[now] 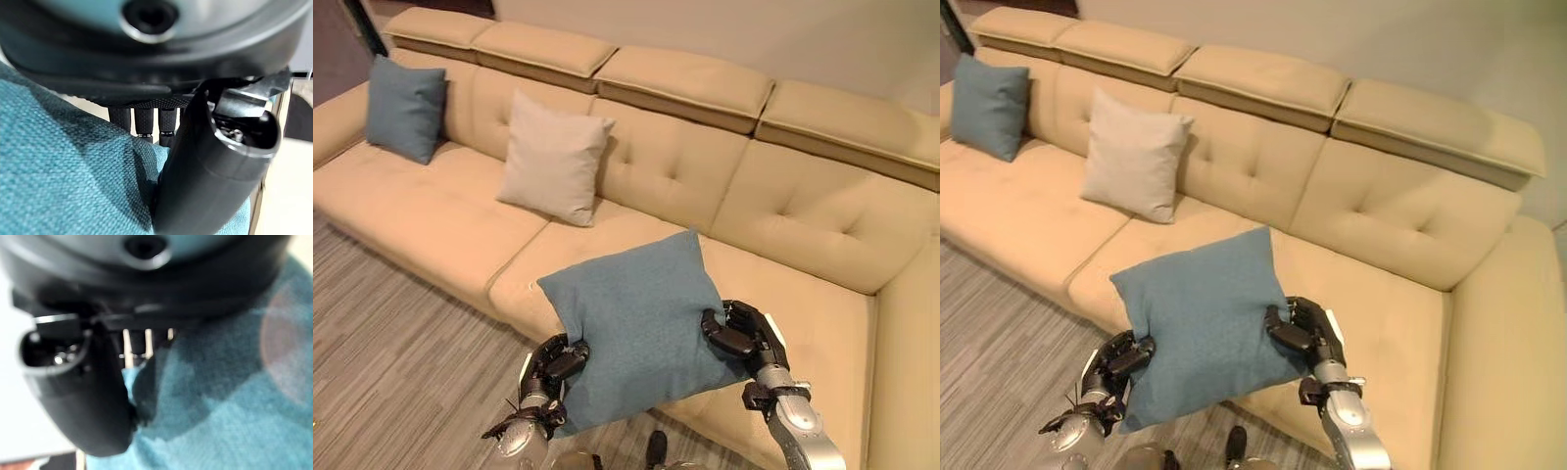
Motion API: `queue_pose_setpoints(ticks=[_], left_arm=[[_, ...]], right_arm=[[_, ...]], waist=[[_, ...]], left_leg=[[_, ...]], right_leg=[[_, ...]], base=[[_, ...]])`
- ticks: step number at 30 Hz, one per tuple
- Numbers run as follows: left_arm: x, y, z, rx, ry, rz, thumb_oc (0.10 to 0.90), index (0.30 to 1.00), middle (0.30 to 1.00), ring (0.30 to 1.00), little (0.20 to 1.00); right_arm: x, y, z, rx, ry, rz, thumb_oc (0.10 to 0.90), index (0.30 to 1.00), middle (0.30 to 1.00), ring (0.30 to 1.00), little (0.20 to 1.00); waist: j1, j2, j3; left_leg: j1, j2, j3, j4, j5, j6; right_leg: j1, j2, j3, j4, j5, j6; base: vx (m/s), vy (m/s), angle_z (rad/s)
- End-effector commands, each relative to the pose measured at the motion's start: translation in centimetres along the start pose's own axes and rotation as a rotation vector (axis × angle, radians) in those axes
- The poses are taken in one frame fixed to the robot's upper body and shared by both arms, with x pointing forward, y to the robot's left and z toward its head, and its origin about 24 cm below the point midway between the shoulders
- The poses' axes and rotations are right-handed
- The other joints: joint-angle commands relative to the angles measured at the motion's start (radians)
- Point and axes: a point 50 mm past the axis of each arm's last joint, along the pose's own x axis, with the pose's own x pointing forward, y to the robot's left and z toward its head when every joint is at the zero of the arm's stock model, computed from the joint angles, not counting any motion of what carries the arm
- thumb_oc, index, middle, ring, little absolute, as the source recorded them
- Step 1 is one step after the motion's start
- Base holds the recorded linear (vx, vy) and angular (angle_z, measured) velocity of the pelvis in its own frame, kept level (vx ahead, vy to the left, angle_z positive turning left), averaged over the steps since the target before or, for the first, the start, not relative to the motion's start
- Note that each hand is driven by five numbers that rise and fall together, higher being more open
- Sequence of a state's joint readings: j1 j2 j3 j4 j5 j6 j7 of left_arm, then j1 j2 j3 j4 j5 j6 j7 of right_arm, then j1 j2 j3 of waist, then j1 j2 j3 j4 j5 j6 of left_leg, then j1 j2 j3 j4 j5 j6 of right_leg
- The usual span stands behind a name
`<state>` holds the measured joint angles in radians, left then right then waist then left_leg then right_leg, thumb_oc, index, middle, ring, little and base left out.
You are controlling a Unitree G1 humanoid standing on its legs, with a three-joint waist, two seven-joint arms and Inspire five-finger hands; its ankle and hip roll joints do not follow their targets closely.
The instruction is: Pick up all the scattered cushions and arrange them neatly on the sofa.
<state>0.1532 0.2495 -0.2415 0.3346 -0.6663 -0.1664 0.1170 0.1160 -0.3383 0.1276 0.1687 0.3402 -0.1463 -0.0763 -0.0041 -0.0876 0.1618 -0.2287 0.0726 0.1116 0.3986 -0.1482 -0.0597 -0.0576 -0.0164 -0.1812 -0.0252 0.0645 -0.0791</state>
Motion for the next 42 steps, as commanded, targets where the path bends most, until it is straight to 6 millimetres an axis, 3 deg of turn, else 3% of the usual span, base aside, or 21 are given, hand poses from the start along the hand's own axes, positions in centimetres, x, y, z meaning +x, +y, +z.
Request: queue_pose_setpoints(ticks=[1, 4, 5, 8, 14, 16, 17, 18, 22, 24, 27, 31, 34, 39, 40, 41, 42], left_arm=[[0.7, -6.0, 5.0, -0.007, -0.26, -0.322, 0.4, 0.3, 0.3, 0.3, 0.3], [0.7, -5.9, 5.2, -0.008, -0.268, -0.317, 0.4, 0.3, 0.3, 0.3, 0.3], [0.6, -5.8, 5.0, -0.009, -0.256, -0.32, 0.4, 0.3, 0.3, 0.3, 0.3], [0.5, -5.4, 5.0, 0.002, -0.253, -0.311, 0.4, 0.3, 0.3, 0.3, 0.3], [0.5, -4.4, 5.8, 0.037, -0.283, -0.285, 0.4, 0.3, 0.3, 0.3, 0.3], [0.5, -4.4, 5.8, 0.037, -0.283, -0.285, 0.4, 0.3, 0.3, 0.3, 0.3], [0.3, -3.5, 6.1, 0.045, -0.296, -0.252, 0.4, 0.3, 0.3, 0.3, 0.3], [0.2, -3.3, 6.1, 0.045, -0.298, -0.244, 0.4, 0.3, 0.3, 0.3, 0.3], [0.3, -3.2, 6.4, 0.037, -0.312, -0.236, 0.4, 0.3, 0.3, 0.3, 0.3], [0.5, -3.4, 6.4, 0.038, -0.318, -0.243, 0.4, 0.3, 0.3, 0.3, 0.3], [0.6, -3.8, 6.3, 0.036, -0.318, -0.254, 0.4, 0.3, 0.3, 0.3, 0.3], [1.7, -5.8, 8.4, 0.122, -0.399, -0.299, 0.4, 0.3, 0.3, 0.3, 0.3], [3.1, -8.7, 12.0, 0.188, -0.536, -0.331, 0.4, 0.3, 0.3, 0.3, 0.3], [4.5, -14.3, 18.9, 0.241, -0.775, -0.37, 0.4, 0.3, 0.3, 0.3, 0.3], [4.5, -14.3, 18.9, 0.241, -0.775, -0.37, 0.4, 0.3, 0.3, 0.3, 0.3], [4.6, -16.5, 22.1, 0.308, -0.884, -0.371, 0.4, 0.3, 0.3, 0.3, 0.3], [4.5, -17.2, 23.4, 0.333, -0.929, -0.367, 0.4, 0.3, 0.3, 0.3, 0.3]], right_arm=[[1.4, 2.5, 7.4, 0.118, -0.397, 0.103, 0.4, 0.3, 0.3, 0.3, 0.3], [1.5, 2.6, 7.3, 0.116, -0.395, 0.1, 0.4, 0.3, 0.3, 0.3, 0.3], [1.4, 2.7, 7.3, 0.109, -0.396, 0.115, 0.4, 0.3, 0.3, 0.3, 0.3], [1.4, 2.9, 7.2, 0.112, -0.389, 0.122, 0.4, 0.3, 0.3, 0.3, 0.3], [1.7, 4.5, 7.7, 0.128, -0.408, 0.177, 0.4, 0.3, 0.3, 0.3, 0.3], [1.7, 4.5, 7.7, 0.128, -0.408, 0.177, 0.4, 0.3, 0.3, 0.3, 0.3], [1.9, 5.2, 8.0, 0.142, -0.418, 0.199, 0.4, 0.3, 0.3, 0.3, 0.3], [2.0, 5.4, 8.0, 0.144, -0.418, 0.203, 0.4, 0.3, 0.3, 0.3, 0.3], [1.9, 5.7, 8.3, 0.14, -0.43, 0.21, 0.4, 0.3, 0.3, 0.3, 0.3], [1.8, 5.1, 8.0, 0.119, -0.423, 0.193, 0.4, 0.3, 0.3, 0.3, 0.3], [1.7, 4.3, 7.9, 0.089, -0.418, 0.17, 0.4, 0.3, 0.3, 0.3, 0.3], [2.2, 3.5, 8.6, 0.022, -0.441, 0.119, 0.4, 0.3, 0.3, 0.3, 0.3], [3.6, 4.0, 11.1, -0.03, -0.546, 0.07, 0.4, 0.3, 0.3, 0.3, 0.3], [6.5, 7.4, 17.4, -0.106, -0.768, 0.004, 0.4, 0.3, 0.3, 0.3, 0.3], [6.5, 7.4, 17.4, -0.106, -0.768, 0.004, 0.4, 0.3, 0.3, 0.3, 0.3], [7.5, 8.3, 20.1, -0.147, -0.843, -0.033, 0.4, 0.3, 0.3, 0.3, 0.3], [7.9, 8.5, 21.3, -0.166, -0.873, -0.051, 0.4, 0.3, 0.3, 0.3, 0.3]], waist=[[0.008, -0.014, -0.062], [0.023, -0.007, -0.053], [0.023, 0.012, -0.071], [0.021, 0.015, -0.082], [0.041, 0.023, -0.08], [0.043, 0.023, -0.08], [0.054, 0.032, -0.071], [0.058, 0.034, -0.07], [0.057, 0.041, -0.067], [0.05, 0.031, -0.077], [0.037, 0.038, -0.098], [0.006, 0.064, -0.102], [-0.019, 0.089, -0.075], [-0.021, 0.118, -0.035], [-0.021, 0.118, -0.035], [-0.015, 0.122, -0.027], [-0.013, 0.124, -0.023]], left_leg=[[0.013, -0.009, -0.048, -0.109, 0.062, -0.018], [-0.01, -0.027, -0.095, -0.151, 0.103, -0.027], [0.063, -0.026, -0.097, -0.261, 0.11, -0.018], [0.092, -0.035, -0.09, -0.28, 0.11, -0.009], [0.154, -0.037, -0.009, -0.304, 0.084, 0.032], [0.155, -0.037, -0.007, -0.305, 0.083, 0.032], [0.184, -0.036, 0.029, -0.31, 0.064, 0.053], [0.192, -0.033, 0.04, -0.311, 0.059, 0.056], [0.211, -0.03, 0.061, -0.313, 0.042, 0.056], [0.213, -0.041, 0.055, -0.3, 0.029, 0.048], [0.23, -0.036, 0.058, -0.306, 0.023, 0.034], [0.246, -0.023, 0.062, -0.352, 0.037, 0.017], [0.158, -0.02, 0.063, -0.375, 0.061, 0.016], [-0.009, -0.026, 0.046, -0.359, 0.091, 0.02], [-0.01, -0.026, 0.046, -0.359, 0.091, 0.02], [-0.058, -0.032, 0.037, -0.358, 0.108, 0.019], [-0.074, -0.036, 0.032, -0.358, 0.114, 0.018]], right_leg=[[0.071, -0.043, -0.023, -0.008, -0.073, 0.157], [0.086, -0.031, -0.001, -0.01, -0.081, 0.155], [0.099, -0.023, 0.014, -0.008, -0.094, 0.159], [0.091, -0.033, 0.03, 0.016, -0.099, 0.166], [0.018, -0.082, 0.041, 0.171, -0.098, 0.21], [0.016, -0.082, 0.044, 0.174, -0.1, 0.21], [-0.036, -0.121, -0.002, 0.252, -0.07, 0.24], [-0.046, -0.141, -0.027, 0.256, -0.058, 0.248], [-0.069, -0.186, -0.089, 0.185, -0.031, 0.246], [-0.036, -0.182, -0.089, 0.119, -0.027, 0.244], [0.004, -0.163, -0.098, 0.066, -0.026, 0.234], [0.033, -0.134, -0.11, 0.011, -0.041, 0.224], [-0.062, -0.127, -0.08, 0.004, -0.028, 0.221], [-0.237, -0.131, -0.051, 0.042, -0.006, 0.218], [-0.237, -0.131, -0.051, 0.043, -0.006, 0.218], [-0.282, -0.139, -0.051, 0.057, 0.001, 0.216], [-0.297, -0.142, -0.049, 0.062, 0.003, 0.215]], base=[[0.1, 0.078, -0.37], [0.11, 0.095, -0.6], [0.19, 0.182, -0.74], [0.14, 0.183, -0.63], [0.05, 0.161, -0.46], [0.01, 0.076, -0.72], [0.02, 0.102, -0.39], [0.02, 0.095, -0.51], [0.04, -0.029, -0.72], [0.12, -0.107, 0.12], [0.2, -0.127, 0.17], [0.16, -0.09, -0.08], [-0.16, 0.019, -0.12], [-0.15, 0.041, -0.08], [-0.12, 0.025, 0.02], [-0.1, 0.021, 0.02], [-0.11, 0.028, 0.05]])
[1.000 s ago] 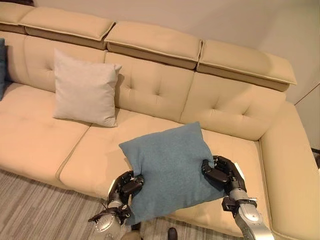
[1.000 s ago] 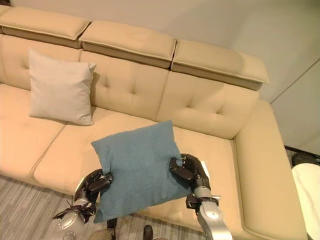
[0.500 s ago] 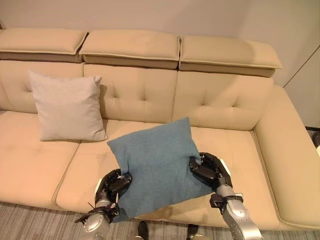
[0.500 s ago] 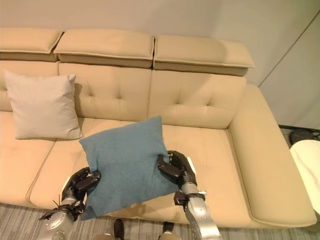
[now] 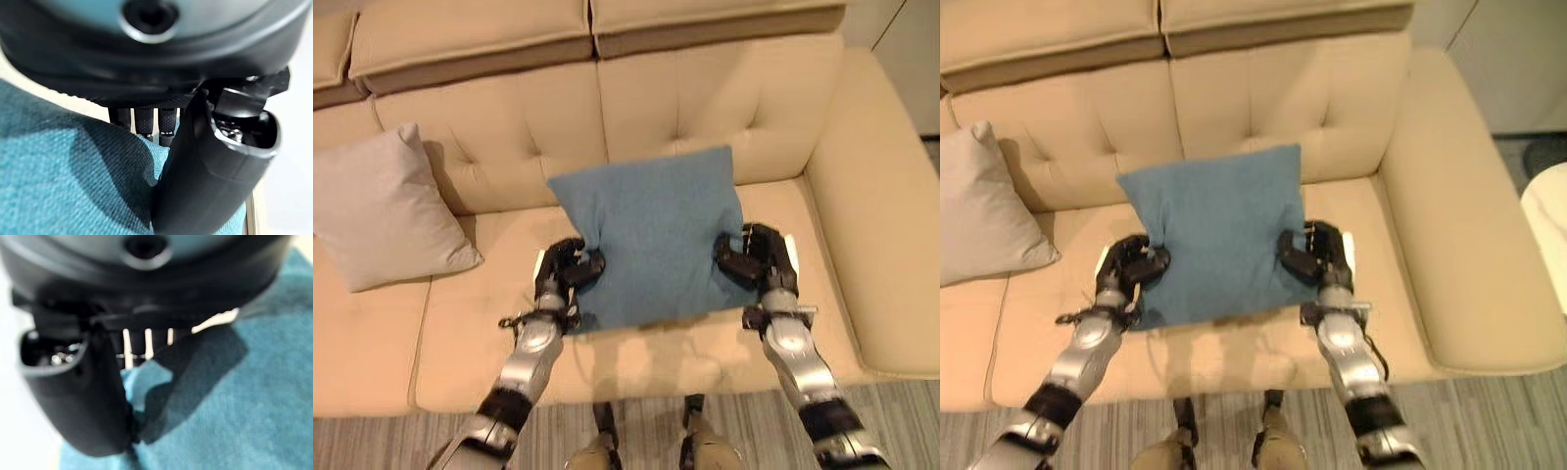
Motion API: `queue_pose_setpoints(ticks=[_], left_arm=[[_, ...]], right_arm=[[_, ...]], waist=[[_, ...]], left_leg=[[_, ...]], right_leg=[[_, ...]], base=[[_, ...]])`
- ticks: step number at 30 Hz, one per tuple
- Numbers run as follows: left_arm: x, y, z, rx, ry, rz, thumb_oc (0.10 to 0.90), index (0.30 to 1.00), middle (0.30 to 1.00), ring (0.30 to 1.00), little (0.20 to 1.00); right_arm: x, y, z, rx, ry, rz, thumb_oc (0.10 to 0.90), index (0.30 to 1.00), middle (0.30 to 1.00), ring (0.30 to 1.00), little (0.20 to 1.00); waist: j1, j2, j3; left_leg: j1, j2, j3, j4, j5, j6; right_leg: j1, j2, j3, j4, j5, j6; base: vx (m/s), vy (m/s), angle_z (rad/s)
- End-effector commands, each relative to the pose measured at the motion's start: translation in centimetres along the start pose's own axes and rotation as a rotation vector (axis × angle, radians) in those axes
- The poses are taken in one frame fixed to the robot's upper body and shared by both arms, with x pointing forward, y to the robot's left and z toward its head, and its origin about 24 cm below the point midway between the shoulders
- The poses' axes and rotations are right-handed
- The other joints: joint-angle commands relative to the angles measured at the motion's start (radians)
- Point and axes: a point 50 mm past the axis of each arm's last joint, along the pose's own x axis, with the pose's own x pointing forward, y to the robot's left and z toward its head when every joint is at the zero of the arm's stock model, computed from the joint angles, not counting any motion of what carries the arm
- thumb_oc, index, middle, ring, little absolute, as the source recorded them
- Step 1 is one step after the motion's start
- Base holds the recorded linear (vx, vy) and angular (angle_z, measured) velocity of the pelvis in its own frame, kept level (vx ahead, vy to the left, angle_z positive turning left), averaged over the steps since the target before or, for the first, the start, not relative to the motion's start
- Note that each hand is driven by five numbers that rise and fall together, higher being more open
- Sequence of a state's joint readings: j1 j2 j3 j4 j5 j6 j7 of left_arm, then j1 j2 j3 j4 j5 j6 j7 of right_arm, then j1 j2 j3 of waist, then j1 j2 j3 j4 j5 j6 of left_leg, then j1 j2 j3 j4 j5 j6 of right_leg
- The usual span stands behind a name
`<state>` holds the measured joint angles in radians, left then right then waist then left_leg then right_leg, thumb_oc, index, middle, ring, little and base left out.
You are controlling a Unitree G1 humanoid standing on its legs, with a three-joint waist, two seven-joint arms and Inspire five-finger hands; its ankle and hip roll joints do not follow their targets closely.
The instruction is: Pick up all the scattered cushions and arrange them neatly on the sofa.
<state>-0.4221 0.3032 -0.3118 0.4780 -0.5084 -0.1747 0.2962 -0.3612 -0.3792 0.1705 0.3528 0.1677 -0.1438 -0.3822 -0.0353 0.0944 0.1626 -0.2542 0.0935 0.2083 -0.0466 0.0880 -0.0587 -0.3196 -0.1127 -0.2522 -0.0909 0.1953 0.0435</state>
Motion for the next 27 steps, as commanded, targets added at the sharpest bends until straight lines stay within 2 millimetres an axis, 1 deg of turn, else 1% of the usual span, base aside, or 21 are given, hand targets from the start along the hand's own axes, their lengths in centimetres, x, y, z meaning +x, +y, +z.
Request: queue_pose_setpoints(ticks=[1, 2, 3, 4, 5, 6, 7, 8, 9, 10, 12, 13, 14, 15, 16, 17, 18, 21, 25, 26, 27], left_arm=[[2.6, -6.5, 13.6, 0.095, -0.601, -0.212, 0.4, 0.3, 0.3, 0.3, 0.3], [3.0, -7.0, 15.2, 0.123, -0.65, -0.204, 0.4, 0.3, 0.3, 0.3, 0.3], [3.0, -7.0, 15.2, 0.123, -0.65, -0.204, 0.4, 0.3, 0.3, 0.3, 0.3], [3.2, -7.5, 16.3, 0.146, -0.688, -0.192, 0.4, 0.3, 0.3, 0.3, 0.3], [3.7, -8.8, 19.9, 0.174, -0.798, -0.148, 0.4, 0.3, 0.3, 0.3, 0.3], [3.7, -9.1, 21.0, 0.176, -0.828, -0.127, 0.4, 0.3, 0.3, 0.3, 0.3], [3.8, -9.6, 23.3, 0.178, -0.898, -0.076, 0.4, 0.3, 0.3, 0.3, 0.3], [3.7, -9.7, 24.4, 0.173, -0.928, -0.053, 0.4, 0.3, 0.3, 0.3, 0.3], [3.7, -9.8, 24.9, 0.17, -0.94, -0.042, 0.4, 0.3, 0.3, 0.3, 0.3], [3.7, -9.9, 26.4, 0.164, -0.976, 0.005, 0.4, 0.3, 0.3, 0.3, 0.3], [4.2, -9.7, 27.2, 0.188, -0.963, 0.028, 0.4, 0.3, 0.3, 0.3, 0.3], [4.7, -9.7, 27.5, 0.219, -0.938, 0.032, 0.502, 0.453, 0.453, 0.453, 0.453], [5.5, -9.2, 29.2, 0.291, -0.912, 0.052, 0.8, 0.9, 0.9, 0.9, 0.9], [5.9, -8.9, 29.8, 0.33, -0.891, 0.061, 0.8, 0.9, 0.9, 0.9, 0.9], [6.1, -8.0, 30.9, 0.334, -0.878, 0.079, 0.8, 0.9, 0.9, 0.9, 0.9], [6.1, -8.0, 30.9, 0.333, -0.879, 0.079, 0.8, 0.9, 0.9, 0.9, 0.9], [6.0, -6.9, 31.7, 0.329, -0.88, 0.088, 0.8, 0.9, 0.9, 0.9, 0.9], [6.2, -6.1, 31.2, 0.348, -0.869, 0.094, 0.8, 0.9, 0.9, 0.9, 0.9], [7.0, -4.1, 29.0, 0.35, -0.797, 0.125, 0.8, 0.9, 0.9, 0.9, 0.9], [7.0, -4.1, 28.9, 0.35, -0.796, 0.126, 0.8, 0.9, 0.9, 0.9, 0.9], [7.3, -3.1, 27.7, 0.341, -0.759, 0.138, 0.8, 0.9, 0.9, 0.9, 0.9]], right_arm=[[3.0, 5.2, 13.4, 0.087, -0.581, 0.062, 0.4, 0.3, 0.3, 0.3, 0.3], [3.7, 5.1, 14.6, 0.064, -0.617, 0.031, 0.4, 0.3, 0.3, 0.3, 0.3], [3.7, 5.1, 14.6, 0.064, -0.617, 0.031, 0.4, 0.3, 0.3, 0.3, 0.3], [4.2, 5.0, 16.0, 0.045, -0.661, 0.008, 0.4, 0.3, 0.3, 0.3, 0.3], [5.4, 4.6, 19.9, -0.004, -0.773, -0.077, 0.4, 0.3, 0.3, 0.3, 0.3], [5.6, 4.5, 21.1, -0.02, -0.808, -0.107, 0.4, 0.3, 0.3, 0.3, 0.3], [6.1, 4.1, 23.7, -0.054, -0.881, -0.182, 0.4, 0.3, 0.3, 0.3, 0.3], [6.3, 3.8, 24.7, -0.06, -0.906, -0.217, 0.4, 0.3, 0.3, 0.3, 0.3], [6.4, 3.8, 25.1, -0.065, -0.91, -0.234, 0.4, 0.3, 0.3, 0.3, 0.3], [6.6, 3.7, 26.2, -0.065, -0.93, -0.292, 0.4, 0.3, 0.3, 0.3, 0.3], [7.1, 3.9, 26.7, -0.082, -0.918, -0.304, 0.4, 0.3, 0.3, 0.3, 0.3], [7.4, 3.9, 26.9, -0.104, -0.906, -0.302, 0.4, 0.3, 0.3, 0.3, 0.3], [8.2, 4.1, 27.4, -0.157, -0.88, -0.278, 0.595, 0.592, 0.592, 0.592, 0.592], [8.6, 4.0, 27.6, -0.186, -0.86, -0.269, 0.8, 0.9, 0.9, 0.9, 0.9], [9.0, 4.2, 27.6, -0.231, -0.833, -0.232, 0.8, 0.9, 0.9, 0.9, 0.9], [9.0, 4.2, 27.7, -0.231, -0.834, -0.232, 0.8, 0.9, 0.9, 0.9, 0.9], [9.3, 4.2, 27.1, -0.279, -0.795, -0.186, 0.8, 0.9, 0.9, 0.9, 0.9], [9.4, 4.2, 26.5, -0.301, -0.786, -0.161, 0.8, 0.9, 0.9, 0.9, 0.9], [9.7, 3.6, 25.3, -0.305, -0.744, -0.148, 0.8, 0.9, 0.9, 0.9, 0.9], [9.7, 3.6, 25.2, -0.306, -0.743, -0.147, 0.8, 0.9, 0.9, 0.9, 0.9], [9.8, 3.3, 24.4, -0.319, -0.723, -0.139, 0.8, 0.9, 0.9, 0.9, 0.9]], waist=[[0.02, -0.056, -0.019], [0.022, -0.054, -0.013], [0.022, -0.054, -0.013], [0.024, -0.055, -0.007], [0.032, -0.054, 0.004], [0.035, -0.054, 0.006], [0.038, -0.055, 0.013], [0.038, -0.057, 0.014], [0.039, -0.058, 0.017], [0.042, -0.06, 0.023], [0.043, -0.058, 0.026], [0.041, -0.057, 0.026], [0.04, -0.05, 0.034], [0.04, -0.046, 0.036], [0.043, -0.039, 0.041], [0.042, -0.038, 0.042], [0.051, -0.028, 0.044], [0.054, -0.024, 0.042], [0.059, -0.023, 0.046], [0.058, -0.023, 0.045], [0.059, -0.025, 0.047]], left_leg=[[-0.062, -0.061, -0.069, 0.084, -0.114, 0.015], [-0.07, -0.063, -0.075, 0.078, -0.108, 0.013], [-0.07, -0.063, -0.075, 0.078, -0.108, 0.013], [-0.081, -0.066, -0.08, 0.077, -0.103, 0.011], [-0.103, -0.073, -0.091, 0.069, -0.092, 0.007], [-0.107, -0.075, -0.095, 0.066, -0.089, 0.006], [-0.128, -0.079, -0.101, 0.057, -0.079, 0.004], [-0.135, -0.079, -0.102, 0.053, -0.077, 0.002], [-0.141, -0.08, -0.105, 0.051, -0.074, 0.002], [-0.159, -0.082, -0.109, 0.045, -0.066, 0.0], [-0.174, -0.084, -0.111, 0.033, -0.054, -0.001], [-0.179, -0.084, -0.113, 0.024, -0.045, -0.002], [-0.191, -0.083, -0.116, -0.002, -0.02, -0.007], [-0.193, -0.082, -0.118, -0.019, -0.008, -0.01], [-0.204, -0.08, -0.123, -0.032, 0.004, -0.013], [-0.206, -0.08, -0.124, -0.032, 0.005, -0.013], [-0.224, -0.08, -0.126, -0.04, 0.016, -0.018], [-0.23, -0.081, -0.131, -0.041, 0.018, -0.02], [-0.231, -0.084, -0.136, -0.041, 0.019, -0.024], [-0.231, -0.084, -0.136, -0.041, 0.019, -0.024], [-0.227, -0.083, -0.136, -0.041, 0.019, -0.026]], right_leg=[[-0.049, -0.049, 0.02, 0.133, -0.127, 0.093], [-0.058, -0.054, 0.017, 0.138, -0.129, 0.093], [-0.058, -0.054, 0.017, 0.138, -0.129, 0.093], [-0.065, -0.057, 0.016, 0.139, -0.128, 0.094], [-0.095, -0.064, 0.017, 0.152, -0.126, 0.097], [-0.102, -0.064, 0.019, 0.155, -0.126, 0.098], [-0.129, -0.066, 0.022, 0.167, -0.126, 0.101], [-0.14, -0.066, 0.022, 0.171, -0.128, 0.102], [-0.146, -0.067, 0.023, 0.174, -0.128, 0.102], [-0.171, -0.065, 0.025, 0.181, -0.127, 0.105], [-0.19, -0.064, 0.024, 0.186, -0.125, 0.107], [-0.198, -0.063, 0.025, 0.188, -0.124, 0.107], [-0.219, -0.059, 0.025, 0.19, -0.118, 0.109], [-0.226, -0.058, 0.021, 0.191, -0.117, 0.11], [-0.241, -0.053, 0.017, 0.19, -0.113, 0.111], [-0.242, -0.053, 0.017, 0.19, -0.113, 0.111], [-0.261, -0.051, 0.008, 0.187, -0.112, 0.11], [-0.269, -0.053, 0.004, 0.189, -0.113, 0.109], [-0.265, -0.054, -0.001, 0.186, -0.115, 0.105], [-0.264, -0.054, -0.002, 0.186, -0.115, 0.105], [-0.258, -0.053, -0.005, 0.18, -0.113, 0.104]], base=[[-0.04, 0.012, 0.08], [-0.02, 0.003, 0.13], [-0.01, -0.005, 0.21], [-0.01, 0.004, 0.21], [-0.01, 0.003, 0.22], [-0.01, 0.009, 0.18], [0.0, 0.003, 0.18], [0.0, -0.001, 0.2], [-0.01, -0.011, 0.15], [-0.02, -0.011, 0.07], [-0.02, -0.005, 0.16], [-0.03, -0.003, 0.07], [-0.04, -0.006, 0.05], [-0.05, -0.004, -0.14], [-0.03, -0.005, 0.07], [0.0, 0.0, 0.0], [-0.01, -0.004, -0.07], [-0.01, -0.001, -0.02], [0.0, 0.0, 0.0], [0.0, 0.0, 0.0], [0.0, 0.0, 0.0]])
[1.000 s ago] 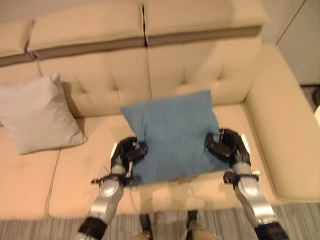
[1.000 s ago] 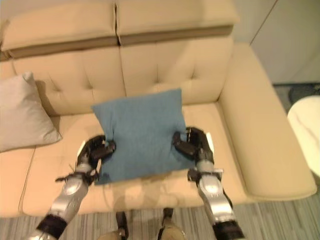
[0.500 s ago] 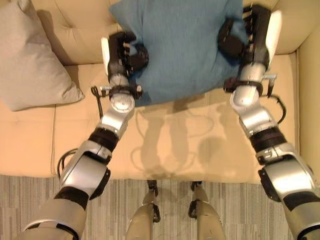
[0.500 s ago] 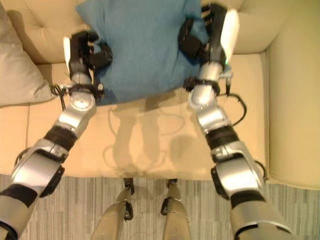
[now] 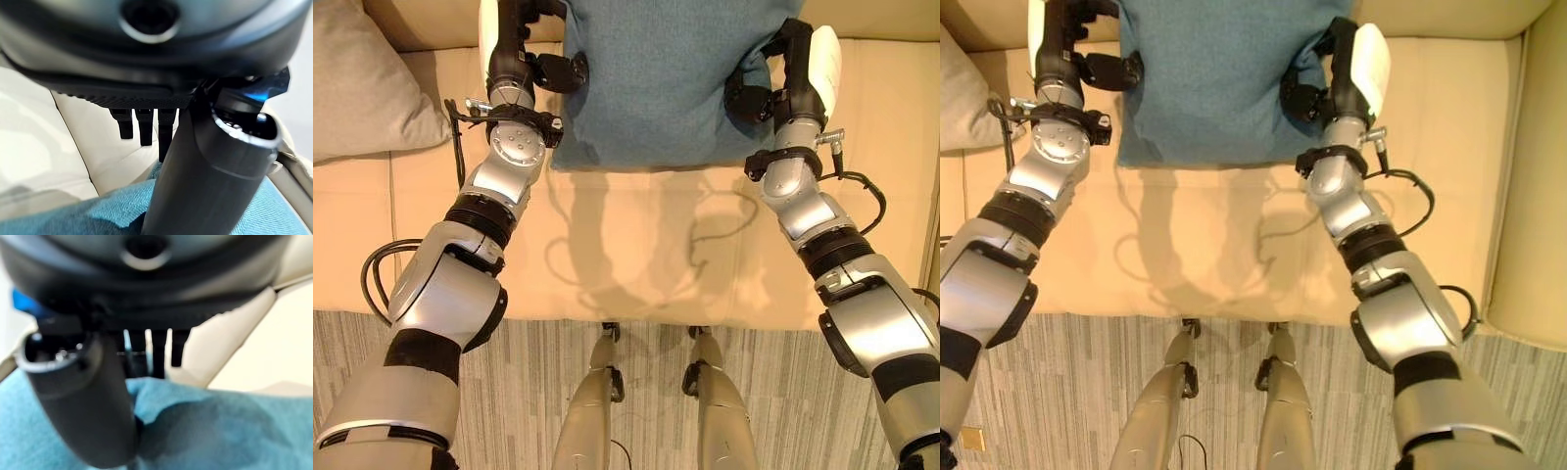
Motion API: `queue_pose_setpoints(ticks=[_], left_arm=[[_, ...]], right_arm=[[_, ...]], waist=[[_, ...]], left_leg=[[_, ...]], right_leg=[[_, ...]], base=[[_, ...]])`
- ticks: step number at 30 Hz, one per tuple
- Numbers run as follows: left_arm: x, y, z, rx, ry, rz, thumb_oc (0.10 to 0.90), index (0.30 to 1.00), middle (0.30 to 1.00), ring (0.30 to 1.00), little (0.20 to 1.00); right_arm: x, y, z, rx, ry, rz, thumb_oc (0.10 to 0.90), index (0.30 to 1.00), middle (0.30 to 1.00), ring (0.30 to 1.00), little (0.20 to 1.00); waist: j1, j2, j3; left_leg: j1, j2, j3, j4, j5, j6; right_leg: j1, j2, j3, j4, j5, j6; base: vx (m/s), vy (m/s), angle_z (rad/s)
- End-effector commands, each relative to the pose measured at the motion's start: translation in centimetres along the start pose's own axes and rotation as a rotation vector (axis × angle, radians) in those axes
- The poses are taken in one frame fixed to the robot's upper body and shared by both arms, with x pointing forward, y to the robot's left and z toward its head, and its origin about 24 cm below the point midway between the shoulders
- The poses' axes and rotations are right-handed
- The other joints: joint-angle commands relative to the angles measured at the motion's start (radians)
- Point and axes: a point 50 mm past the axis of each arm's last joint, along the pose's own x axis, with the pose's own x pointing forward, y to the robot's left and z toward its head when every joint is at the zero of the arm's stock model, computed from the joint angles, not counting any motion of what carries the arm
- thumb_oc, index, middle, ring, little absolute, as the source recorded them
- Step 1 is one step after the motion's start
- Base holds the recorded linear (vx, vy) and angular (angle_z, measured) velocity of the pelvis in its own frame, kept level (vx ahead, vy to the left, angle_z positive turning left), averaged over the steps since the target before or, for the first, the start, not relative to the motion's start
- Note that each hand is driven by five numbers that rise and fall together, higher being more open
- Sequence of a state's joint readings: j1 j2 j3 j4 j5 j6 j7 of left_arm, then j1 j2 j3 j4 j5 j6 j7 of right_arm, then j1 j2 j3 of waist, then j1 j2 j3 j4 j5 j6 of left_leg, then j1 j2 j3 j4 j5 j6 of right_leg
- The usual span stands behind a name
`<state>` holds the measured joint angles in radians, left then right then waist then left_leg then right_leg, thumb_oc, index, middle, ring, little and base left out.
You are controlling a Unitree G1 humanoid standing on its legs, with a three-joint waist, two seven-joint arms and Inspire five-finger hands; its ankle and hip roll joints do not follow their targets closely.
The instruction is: Pick up all the scattered cushions and arrange them neatly on the sofa.
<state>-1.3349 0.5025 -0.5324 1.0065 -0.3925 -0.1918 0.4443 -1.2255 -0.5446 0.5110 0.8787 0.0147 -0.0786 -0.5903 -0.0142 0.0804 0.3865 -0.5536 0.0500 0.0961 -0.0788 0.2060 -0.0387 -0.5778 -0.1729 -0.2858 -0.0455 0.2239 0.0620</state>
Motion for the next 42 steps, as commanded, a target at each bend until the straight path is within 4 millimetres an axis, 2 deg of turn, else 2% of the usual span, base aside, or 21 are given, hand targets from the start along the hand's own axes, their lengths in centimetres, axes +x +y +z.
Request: queue_pose_setpoints(ticks=[1, 2, 4, 5, 7, 11, 15, 16, 17, 18, 20, 25, 27, 28, 29, 31, 36, 37, 42], left_arm=[[0.5, 0.2, 4.1, -0.097, -0.208, 0.012, 0.8, 0.9, 0.9, 0.9, 0.9], [0.0, 0.8, 2.3, -0.099, -0.161, 0.022, 0.8, 0.9, 0.9, 0.9, 0.9], [-0.4, 1.5, 0.6, -0.081, -0.117, 0.023, 0.8, 0.9, 0.9, 0.9, 0.9], [-0.5, 1.5, 0.5, -0.081, -0.116, 0.022, 0.8, 0.9, 0.9, 0.9, 0.9], [-1.3, 1.9, -1.6, -0.085, -0.052, 0.022, 0.8, 0.9, 0.9, 0.9, 0.9], [-1.9, 1.9, -2.9, -0.194, 0.0, 0.029, 0.8, 0.9, 0.9, 0.9, 0.9], [-2.2, 1.8, -2.9, -0.32, 0.01, 0.031, 0.8, 0.9, 0.9, 0.9, 0.9], [-2.1, 1.5, -2.6, -0.383, 0.009, 0.03, 0.8, 0.9, 0.9, 0.9, 0.9], [-1.8, 1.3, -2.1, -0.437, 0.006, 0.027, 0.8, 0.9, 0.9, 0.9, 0.9], [-1.8, 1.3, -2.1, -0.437, 0.006, 0.027, 0.8, 0.9, 0.9, 0.9, 0.9], [-1.5, 0.6, -1.2, -0.492, 0.001, 0.007, 0.8, 0.9, 0.9, 0.9, 0.9], [-1.0, -0.7, 0.0, -0.482, -0.014, -0.046, 0.8, 0.9, 0.9, 0.9, 0.9], [-0.9, -1.9, 0.7, -0.475, -0.012, -0.087, 0.8, 0.9, 0.9, 0.9, 0.9], [-1.1, -3.3, 1.4, -0.485, -0.018, -0.135, 0.8, 0.9, 0.9, 0.9, 0.9], [-1.5, -4.6, 2.0, -0.5, -0.033, -0.179, 0.4, 0.3, 0.3, 0.3, 0.3], [-2.1, -5.9, 2.8, -0.528, -0.054, -0.227, 0.4, 0.3, 0.3, 0.3, 0.3], [-2.9, -5.9, 5.5, -0.595, -0.198, -0.258, 0.4, 0.3, 0.3, 0.3, 0.3], [-3.5, -5.5, 6.5, -0.595, -0.275, -0.255, 0.4, 0.3, 0.3, 0.3, 0.3], [-6.8, -3.9, 9.6, -0.689, -0.526, -0.128, 0.4, 0.3, 0.3, 0.3, 0.3]], right_arm=[[0.9, 0.2, 7.3, 0.156, -0.276, -0.007, 0.8, 0.9, 0.9, 0.9, 0.9], [0.7, 0.0, 6.0, 0.143, -0.246, 0.004, 0.8, 0.9, 0.9, 0.9, 0.9], [0.5, -0.4, 4.7, 0.14, -0.21, 0.013, 0.8, 0.9, 0.9, 0.9, 0.9], [0.5, -0.4, 4.7, 0.14, -0.209, 0.014, 0.8, 0.9, 0.9, 0.9, 0.9], [0.2, -0.8, 3.0, 0.171, -0.148, 0.025, 0.8, 0.9, 0.9, 0.9, 0.9], [0.0, -1.4, 1.2, 0.288, -0.054, 0.013, 0.8, 0.9, 0.9, 0.9, 0.9], [-0.1, -2.0, 0.1, 0.445, 0.015, -0.019, 0.8, 0.9, 0.9, 0.9, 0.9], [-0.4, -1.9, -0.7, 0.663, 0.084, -0.042, 0.8, 0.9, 0.9, 0.9, 0.9], [-0.1, -1.8, -0.5, 0.796, 0.107, -0.041, 0.8, 0.9, 0.9, 0.9, 0.9], [-0.1, -1.8, -0.5, 0.797, 0.107, -0.04, 0.8, 0.9, 0.9, 0.9, 0.9], [0.2, -1.1, 0.4, 0.881, 0.105, -0.005, 0.8, 0.9, 0.9, 0.9, 0.9], [0.4, 0.5, 2.4, 0.918, 0.079, 0.079, 0.8, 0.9, 0.9, 0.9, 0.9], [0.3, 1.7, 4.2, 0.92, 0.048, 0.142, 0.8, 0.9, 0.9, 0.9, 0.9], [0.0, 2.8, 6.0, 0.931, 0.006, 0.207, 0.577, 0.566, 0.566, 0.566, 0.566], [-0.4, 3.4, 7.4, 0.95, -0.034, 0.249, 0.4, 0.3, 0.3, 0.3, 0.3], [-0.9, 3.8, 8.7, 0.963, -0.085, 0.28, 0.4, 0.3, 0.3, 0.3, 0.3], [-1.8, 2.2, 10.5, 0.95, -0.243, 0.235, 0.4, 0.3, 0.3, 0.3, 0.3], [-2.1, 1.0, 10.9, 0.931, -0.319, 0.175, 0.4, 0.3, 0.3, 0.3, 0.3], [-4.1, -3.3, 11.9, 0.871, -0.56, -0.092, 0.4, 0.3, 0.3, 0.3, 0.3]], waist=[[0.038, -0.011, -0.177], [0.04, -0.016, -0.173], [0.042, -0.02, -0.17], [0.042, -0.02, -0.17], [0.043, -0.026, -0.171], [0.042, -0.031, -0.17], [0.038, -0.032, -0.167], [0.036, -0.032, -0.162], [0.035, -0.033, -0.153], [0.036, -0.032, -0.16], [0.034, -0.031, -0.152], [0.031, -0.028, -0.142], [0.029, -0.026, -0.137], [0.025, -0.026, -0.133], [0.02, -0.026, -0.128], [0.016, -0.027, -0.128], [0.007, -0.024, -0.13], [0.005, -0.022, -0.121], [0.006, -0.007, -0.118]], left_leg=[[0.072, -0.04, -0.024, -0.008, -0.099, -0.046], [0.077, -0.039, -0.023, -0.008, -0.098, -0.049], [0.079, -0.038, -0.02, -0.008, -0.098, -0.051], [0.079, -0.038, -0.02, -0.008, -0.098, -0.051], [0.081, -0.037, -0.016, -0.008, -0.097, -0.054], [0.076, -0.034, -0.014, -0.008, -0.092, -0.061], [0.074, -0.032, -0.016, -0.008, -0.091, -0.067], [0.07, -0.03, -0.016, -0.008, -0.091, -0.07], [0.061, -0.026, -0.011, -0.008, -0.09, -0.074], [0.07, -0.024, -0.018, -0.008, -0.114, -0.08], [0.054, -0.02, -0.013, -0.008, -0.111, -0.084], [0.03, -0.015, -0.004, -0.008, -0.103, -0.085], [0.012, -0.011, -0.002, -0.008, -0.097, -0.086], [0.0, -0.009, 0.0, -0.008, -0.094, -0.085], [-0.006, -0.009, 0.002, -0.008, -0.093, -0.084], [-0.007, -0.009, 0.003, -0.008, -0.094, -0.083], [-0.006, -0.011, 0.003, -0.008, -0.101, -0.079], [-0.014, -0.014, 0.009, -0.008, -0.078, -0.071], [-0.034, -0.017, 0.006, -0.008, -0.087, -0.067]], right_leg=[[0.0, 0.007, 0.029, 0.134, -0.142, 0.086], [0.007, 0.008, 0.027, 0.126, -0.138, 0.085], [0.014, 0.008, 0.027, 0.116, -0.134, 0.086], [0.015, 0.008, 0.027, 0.115, -0.133, 0.086], [0.025, 0.007, 0.025, 0.105, -0.129, 0.085], [0.03, 0.008, 0.023, 0.099, -0.128, 0.084], [0.032, 0.007, 0.021, 0.104, -0.131, 0.081], [0.026, 0.007, 0.019, 0.109, -0.134, 0.081], [0.014, 0.008, 0.021, 0.113, -0.135, 0.082], [0.023, 0.012, 0.032, 0.111, -0.158, 0.09], [0.003, 0.016, 0.034, 0.119, -0.16, 0.092], [-0.034, 0.019, 0.037, 0.131, -0.158, 0.095], [-0.057, 0.02, 0.039, 0.138, -0.158, 0.095], [-0.076, 0.021, 0.041, 0.145, -0.157, 0.095], [-0.088, 0.023, 0.042, 0.15, -0.158, 0.095], [-0.096, 0.025, 0.044, 0.153, -0.158, 0.094], [-0.102, 0.032, 0.05, 0.154, -0.16, 0.091], [-0.113, 0.029, 0.044, 0.154, -0.136, 0.08], [-0.142, 0.031, 0.052, 0.161, -0.142, 0.079]], base=[[0.0, 0.0, 0.0], [-0.03, -0.016, 0.0], [-0.02, -0.013, 0.0], [-0.04, -0.015, 0.01], [-0.04, -0.016, 0.02], [-0.03, -0.033, 0.03], [-0.02, -0.023, 0.07], [-0.04, -0.029, 0.08], [0.05, -0.03, 0.04], [0.07, -0.026, 0.03], [0.04, -0.009, 0.0], [0.01, 0.007, -0.04], [0.03, 0.015, -0.05], [0.06, 0.015, -0.06], [0.07, 0.012, -0.07], [0.05, -0.001, -0.08], [0.01, -0.009, -0.07], [-0.07, 0.007, 0.0], [-0.01, 0.001, 0.0]])
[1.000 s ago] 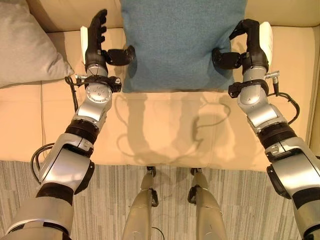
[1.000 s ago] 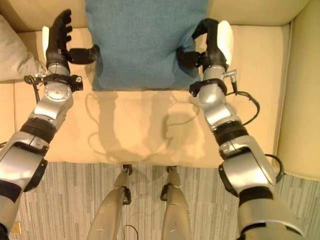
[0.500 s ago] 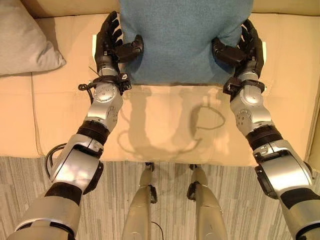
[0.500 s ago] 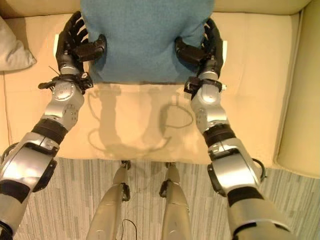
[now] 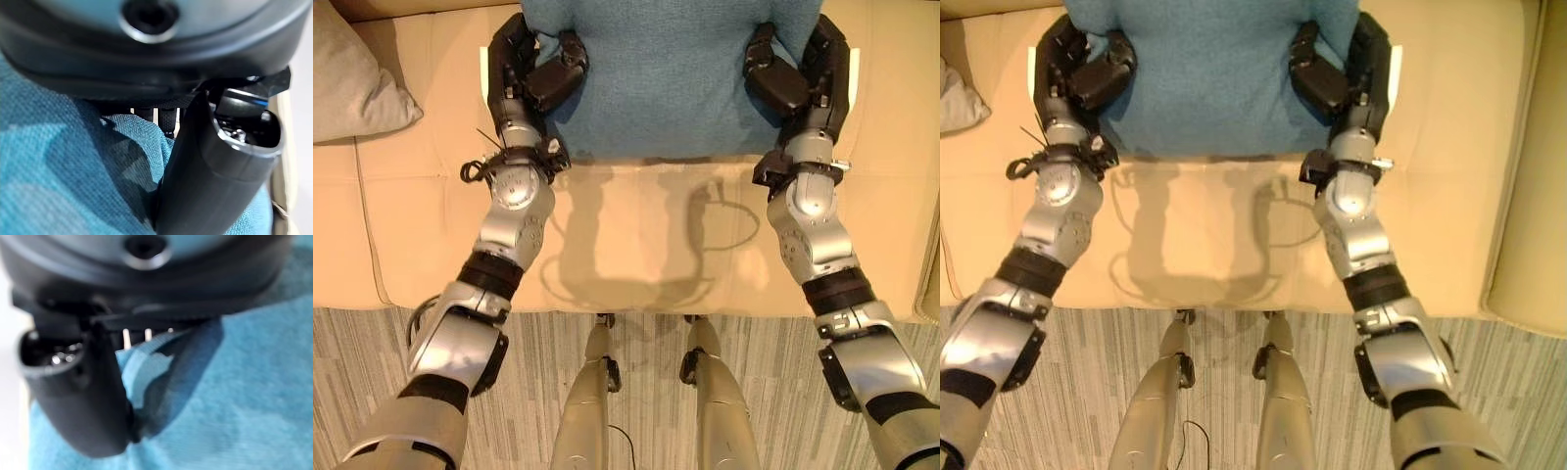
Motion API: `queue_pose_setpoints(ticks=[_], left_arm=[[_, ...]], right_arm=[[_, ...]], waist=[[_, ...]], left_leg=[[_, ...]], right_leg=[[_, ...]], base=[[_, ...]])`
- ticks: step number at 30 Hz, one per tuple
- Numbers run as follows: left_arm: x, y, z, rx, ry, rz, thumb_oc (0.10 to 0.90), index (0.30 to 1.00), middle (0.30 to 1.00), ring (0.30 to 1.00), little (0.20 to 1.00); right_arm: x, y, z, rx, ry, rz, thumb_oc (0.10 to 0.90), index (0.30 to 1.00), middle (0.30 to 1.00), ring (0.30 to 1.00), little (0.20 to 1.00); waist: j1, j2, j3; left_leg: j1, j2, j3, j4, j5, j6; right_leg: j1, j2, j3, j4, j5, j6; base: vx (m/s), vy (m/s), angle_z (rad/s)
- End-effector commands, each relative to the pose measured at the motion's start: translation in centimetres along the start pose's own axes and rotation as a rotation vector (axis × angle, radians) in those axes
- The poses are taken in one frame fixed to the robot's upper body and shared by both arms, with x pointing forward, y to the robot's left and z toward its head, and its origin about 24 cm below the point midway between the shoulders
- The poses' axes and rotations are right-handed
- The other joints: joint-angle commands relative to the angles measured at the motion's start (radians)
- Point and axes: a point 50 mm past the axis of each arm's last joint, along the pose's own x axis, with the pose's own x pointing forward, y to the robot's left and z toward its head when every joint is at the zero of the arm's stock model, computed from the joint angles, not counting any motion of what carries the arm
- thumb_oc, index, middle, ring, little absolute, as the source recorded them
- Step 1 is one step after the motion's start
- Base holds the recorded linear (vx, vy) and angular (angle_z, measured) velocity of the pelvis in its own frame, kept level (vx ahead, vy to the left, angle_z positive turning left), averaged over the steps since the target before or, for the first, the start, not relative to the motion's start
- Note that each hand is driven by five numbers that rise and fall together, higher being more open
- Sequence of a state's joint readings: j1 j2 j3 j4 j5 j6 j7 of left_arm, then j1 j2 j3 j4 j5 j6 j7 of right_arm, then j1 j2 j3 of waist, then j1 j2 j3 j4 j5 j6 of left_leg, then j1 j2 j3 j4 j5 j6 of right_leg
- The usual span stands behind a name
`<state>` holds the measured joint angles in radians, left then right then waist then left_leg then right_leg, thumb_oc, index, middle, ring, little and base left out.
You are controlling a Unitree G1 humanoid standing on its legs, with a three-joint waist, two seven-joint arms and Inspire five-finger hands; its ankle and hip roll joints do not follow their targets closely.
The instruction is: Pick up all the scattered cushions and arrange them neatly on the sofa.
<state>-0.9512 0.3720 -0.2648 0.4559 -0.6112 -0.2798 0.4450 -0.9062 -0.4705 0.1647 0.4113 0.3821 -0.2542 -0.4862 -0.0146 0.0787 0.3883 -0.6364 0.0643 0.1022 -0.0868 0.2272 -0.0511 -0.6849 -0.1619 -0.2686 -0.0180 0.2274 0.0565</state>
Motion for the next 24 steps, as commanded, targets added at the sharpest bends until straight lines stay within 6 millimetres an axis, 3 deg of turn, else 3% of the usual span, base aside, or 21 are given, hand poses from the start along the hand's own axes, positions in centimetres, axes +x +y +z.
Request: queue_pose_setpoints(ticks=[1, 4, 12, 20, 24], left_arm=[[-1.5, -7.8, 8.3, -0.097, -0.521, -0.246, 0.4, 0.3, 0.3, 0.3, 0.3], [-3.0, -8.3, 10.5, -0.087, -0.691, -0.175, 0.4, 0.3, 0.3, 0.3, 0.3], [-4.0, -9.4, 12.8, -0.03, -0.877, -0.13, 0.4, 0.3, 0.3, 0.3, 0.3], [-3.0, -11.9, 15.1, 0.012, -0.96, -0.183, 0.4, 0.3, 0.3, 0.3, 0.3], [-0.8, -14.0, 15.1, 0.122, -0.895, -0.262, 0.4, 0.3, 0.3, 0.3, 0.3]], right_arm=[[-1.1, 6.4, 10.5, 0.139, -0.605, 0.146, 0.4, 0.3, 0.3, 0.3, 0.3], [-2.6, 5.7, 12.9, 0.076, -0.807, 0.044, 0.4, 0.3, 0.3, 0.3, 0.3], [-3.5, 5.5, 14.8, -0.036, -0.986, -0.071, 0.4, 0.3, 0.3, 0.3, 0.3], [-2.1, 6.0, 16.0, -0.152, -1.046, -0.135, 0.4, 0.3, 0.3, 0.3, 0.3], [0.7, 6.3, 15.7, -0.258, -0.98, -0.169, 0.4, 0.3, 0.3, 0.3, 0.3]], waist=[[0.007, -0.001, -0.118], [0.009, 0.008, -0.124], [0.008, 0.014, -0.143], [0.001, 0.022, -0.167], [-0.003, 0.027, -0.18]], left_leg=[[0.038, -0.032, -0.003, 0.0, -0.108, -0.054], [0.006, -0.034, -0.006, 0.0, -0.106, -0.051], [-0.02, -0.037, -0.011, 0.0, -0.103, -0.048], [-0.039, -0.04, -0.009, 0.0, -0.103, -0.043], [-0.047, -0.04, -0.01, 0.0, -0.101, -0.041]], right_leg=[[-0.05, 0.021, 0.039, 0.134, -0.147, 0.085], [-0.091, 0.02, 0.045, 0.142, -0.148, 0.084], [-0.12, 0.024, 0.052, 0.142, -0.147, 0.086], [-0.147, 0.019, 0.06, 0.157, -0.148, 0.089], [-0.155, 0.014, 0.062, 0.164, -0.15, 0.091]], base=[[-0.03, 0.025, 0.0], [-0.03, 0.012, -0.05], [-0.01, 0.001, -0.02], [0.0, 0.001, 0.01], [0.0, 0.001, 0.03]])
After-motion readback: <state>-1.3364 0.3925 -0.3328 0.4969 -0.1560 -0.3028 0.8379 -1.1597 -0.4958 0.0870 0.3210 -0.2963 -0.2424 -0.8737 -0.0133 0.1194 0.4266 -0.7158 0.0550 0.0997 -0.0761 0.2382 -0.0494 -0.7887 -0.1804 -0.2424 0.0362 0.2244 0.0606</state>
